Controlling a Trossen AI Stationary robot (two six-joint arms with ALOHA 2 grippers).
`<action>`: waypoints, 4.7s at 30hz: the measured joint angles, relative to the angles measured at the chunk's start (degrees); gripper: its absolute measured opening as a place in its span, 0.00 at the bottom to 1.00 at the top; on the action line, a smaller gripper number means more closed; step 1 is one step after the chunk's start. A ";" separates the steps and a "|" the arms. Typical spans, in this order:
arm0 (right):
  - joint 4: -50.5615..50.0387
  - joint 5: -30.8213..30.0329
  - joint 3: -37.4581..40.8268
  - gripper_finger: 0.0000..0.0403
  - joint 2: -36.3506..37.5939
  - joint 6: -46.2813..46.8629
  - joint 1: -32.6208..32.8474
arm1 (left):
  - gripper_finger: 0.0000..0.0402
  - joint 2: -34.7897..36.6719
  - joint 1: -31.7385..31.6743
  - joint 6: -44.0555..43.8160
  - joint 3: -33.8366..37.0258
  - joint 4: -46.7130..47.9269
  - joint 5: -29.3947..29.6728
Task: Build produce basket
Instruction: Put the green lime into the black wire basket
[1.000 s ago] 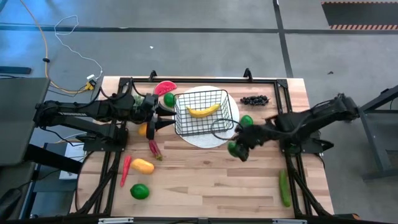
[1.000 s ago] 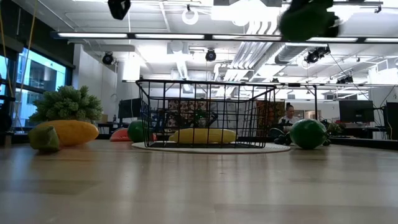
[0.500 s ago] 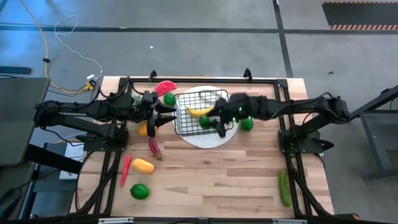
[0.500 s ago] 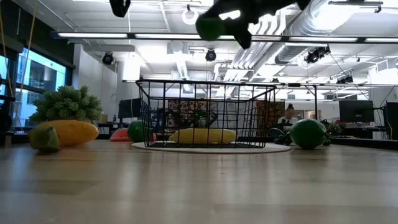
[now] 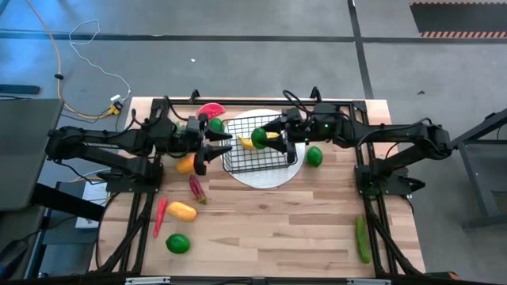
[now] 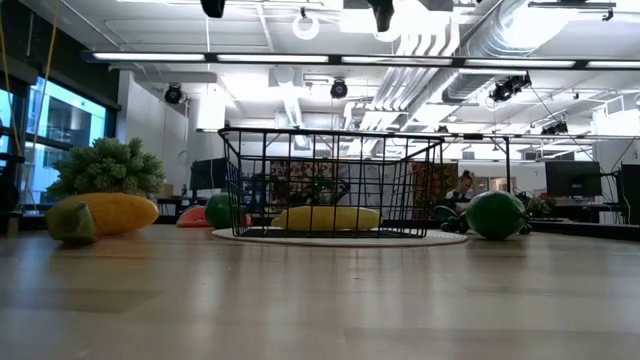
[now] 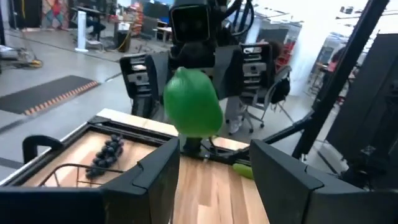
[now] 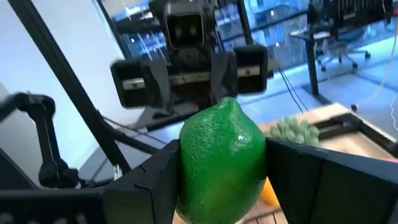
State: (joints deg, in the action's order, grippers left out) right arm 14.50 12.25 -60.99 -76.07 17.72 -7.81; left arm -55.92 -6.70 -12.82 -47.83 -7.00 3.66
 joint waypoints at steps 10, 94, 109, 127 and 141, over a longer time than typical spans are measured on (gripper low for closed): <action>-0.46 0.33 0.00 0.47 -0.04 2.44 -0.02 | 0.46 -0.04 -0.02 0.61 0.00 -0.35 0.40; -74.38 -28.86 -26.68 0.73 -19.26 2.17 -1.88 | 0.46 1.70 -0.02 1.05 0.04 0.35 2.97; -10.38 -25.74 18.33 0.73 27.37 6.88 8.73 | 0.46 1.70 -0.02 4.50 0.04 0.33 3.04; -7.46 -25.35 22.51 0.73 30.32 -9.23 10.99 | 0.46 1.70 -0.01 10.05 0.04 0.74 3.11; -54.79 -45.20 8.44 0.73 27.82 25.79 8.21 | 0.46 1.66 -0.02 10.03 0.04 0.74 3.19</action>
State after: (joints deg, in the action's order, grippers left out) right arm -40.29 -32.95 -52.55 -48.25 43.51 0.39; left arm -54.26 -6.72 -2.79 -47.79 -6.26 6.85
